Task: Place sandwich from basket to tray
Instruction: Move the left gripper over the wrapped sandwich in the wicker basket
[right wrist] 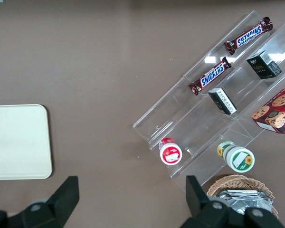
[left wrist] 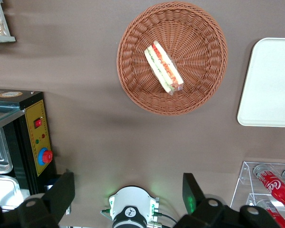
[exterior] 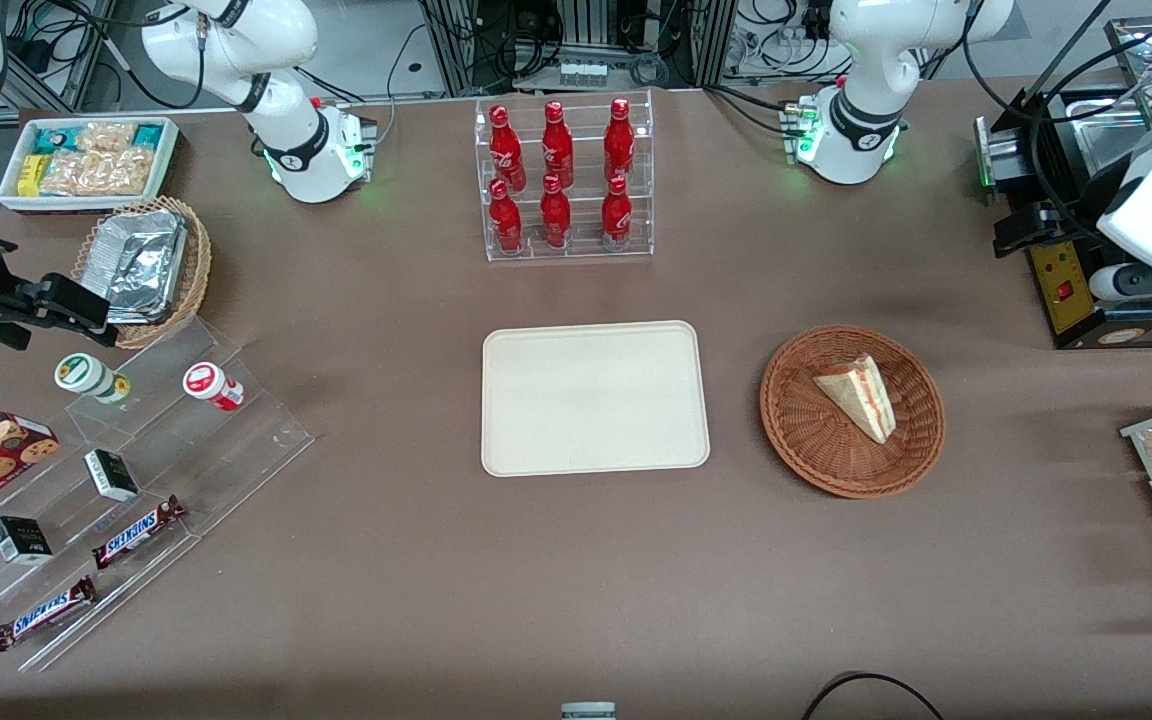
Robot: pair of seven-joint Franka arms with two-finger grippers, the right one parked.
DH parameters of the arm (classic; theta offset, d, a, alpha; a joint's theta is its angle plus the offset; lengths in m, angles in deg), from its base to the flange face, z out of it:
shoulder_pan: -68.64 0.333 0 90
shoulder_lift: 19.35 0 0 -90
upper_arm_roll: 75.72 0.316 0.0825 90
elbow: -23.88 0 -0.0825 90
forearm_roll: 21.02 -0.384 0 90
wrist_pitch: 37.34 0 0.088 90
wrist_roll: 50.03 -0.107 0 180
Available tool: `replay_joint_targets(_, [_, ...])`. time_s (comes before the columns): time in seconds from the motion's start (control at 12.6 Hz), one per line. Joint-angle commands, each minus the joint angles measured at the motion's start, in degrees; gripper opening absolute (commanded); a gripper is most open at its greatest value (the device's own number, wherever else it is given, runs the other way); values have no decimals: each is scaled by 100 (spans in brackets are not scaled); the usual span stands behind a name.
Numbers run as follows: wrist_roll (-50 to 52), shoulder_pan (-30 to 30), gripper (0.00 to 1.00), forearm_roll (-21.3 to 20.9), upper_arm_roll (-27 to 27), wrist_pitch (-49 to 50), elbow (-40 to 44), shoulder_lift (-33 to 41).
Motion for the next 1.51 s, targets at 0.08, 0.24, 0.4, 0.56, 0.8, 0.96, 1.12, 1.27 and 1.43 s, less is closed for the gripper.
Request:
replay_joint_targets(0.08, [75, -55, 100, 12, -19, 16, -6, -77])
replay_joint_targets(0.24, [74, -73, 100, 12, -63, -202, -277, -113])
replay_joint_targets(0.4, [75, -64, 100, 12, -186, -632, -716, -86])
replay_joint_targets(0.56, [75, -64, 100, 21, -291, -1141, -1147, -78])
replay_joint_targets(0.8, [136, -64, 100, 12, -327, -1713, -1657, -69])
replay_joint_targets(0.96, [197, -73, 100, 3, -327, -2345, -2149, -17])
replay_joint_targets(1.12, [363, -81, 100, 3, -336, -3047, -2667, -7])
replay_joint_targets(1.27, [889, -213, 100, -23, -353, -3838, -3177, -7])
replay_joint_targets(1.43, [1224, -231, 100, -23, -353, -4639, -3643, -33])
